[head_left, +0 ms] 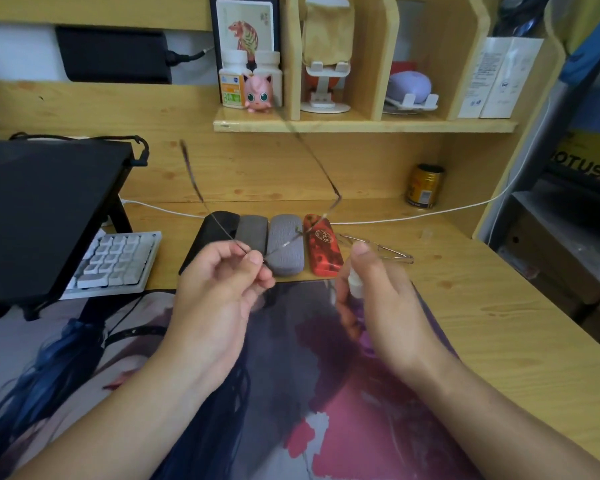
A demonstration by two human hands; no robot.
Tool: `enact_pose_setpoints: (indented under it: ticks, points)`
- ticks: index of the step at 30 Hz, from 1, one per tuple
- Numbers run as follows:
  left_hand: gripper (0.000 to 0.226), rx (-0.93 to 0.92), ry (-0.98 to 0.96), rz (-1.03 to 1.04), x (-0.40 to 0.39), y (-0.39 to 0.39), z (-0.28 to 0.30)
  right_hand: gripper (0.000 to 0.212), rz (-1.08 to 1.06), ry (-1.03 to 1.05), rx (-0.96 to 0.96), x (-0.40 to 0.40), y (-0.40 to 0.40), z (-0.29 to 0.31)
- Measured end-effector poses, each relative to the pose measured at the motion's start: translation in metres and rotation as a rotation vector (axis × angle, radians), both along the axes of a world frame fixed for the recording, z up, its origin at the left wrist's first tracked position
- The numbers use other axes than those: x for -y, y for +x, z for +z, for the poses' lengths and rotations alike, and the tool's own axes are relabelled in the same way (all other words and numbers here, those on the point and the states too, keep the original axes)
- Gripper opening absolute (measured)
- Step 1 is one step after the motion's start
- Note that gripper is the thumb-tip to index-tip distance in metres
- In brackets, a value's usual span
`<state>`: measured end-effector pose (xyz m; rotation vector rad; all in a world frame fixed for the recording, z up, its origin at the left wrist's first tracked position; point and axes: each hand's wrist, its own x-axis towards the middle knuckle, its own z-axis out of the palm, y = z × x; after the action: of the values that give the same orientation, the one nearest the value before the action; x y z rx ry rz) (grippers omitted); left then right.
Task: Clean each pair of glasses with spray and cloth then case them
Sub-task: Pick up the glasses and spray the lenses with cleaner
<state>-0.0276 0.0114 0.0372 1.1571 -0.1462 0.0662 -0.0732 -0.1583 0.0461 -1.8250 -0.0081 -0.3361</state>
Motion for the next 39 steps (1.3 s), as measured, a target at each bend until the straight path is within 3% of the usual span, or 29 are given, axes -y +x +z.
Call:
enact_pose_setpoints:
  ticks: [2, 5, 6, 11, 15, 22, 27, 30, 33, 39]
  points:
    - [0.015, -0.171, -0.221, -0.136, 0.001, -0.001, 0.006, 0.070, 0.048, -0.157, 0.088, -0.008, -0.002, -0.007]
    - [0.009, -0.303, -0.323, -0.243, 0.001, -0.001, 0.010, 0.066, 0.054, -0.232, 0.159, -0.013, 0.000, -0.016]
    - [0.017, -0.338, -0.343, -0.274, -0.001, 0.000, 0.011, 0.066, 0.048, -0.230, 0.169, -0.014, 0.001, -0.017]
    - [0.052, -0.498, -0.365, -0.305, -0.006, 0.002, 0.011, 0.069, -0.001, -0.239, 0.223, -0.012, 0.002, -0.018]
    - [0.050, -0.545, -0.335, -0.306, -0.003, 0.000, 0.011, 0.068, -0.061, -0.366, 0.295, -0.014, 0.003, -0.021]
    - [0.046, -0.550, -0.299, -0.324, -0.004, -0.005, 0.012, 0.049, -0.146, -0.456, 0.348, -0.017, 0.002, -0.022]
    - [0.030, -0.555, -0.314, -0.312, -0.006, -0.005, 0.014, 0.064, -0.132, -0.404, 0.289, -0.016, 0.002, -0.022]
    - [0.037, -0.562, -0.330, -0.315, -0.009, -0.003, 0.014, 0.072, -0.154, -0.224, 0.260, -0.008, 0.005, -0.017]
    - [0.038, -0.567, -0.317, -0.313, -0.011, -0.002, 0.015, 0.070, -0.197, 0.017, 0.230, 0.008, 0.008, -0.009]
    - [0.043, -0.572, -0.293, -0.314, -0.012, -0.002, 0.014, 0.070, -0.199, 0.075, 0.163, 0.017, 0.012, -0.004]
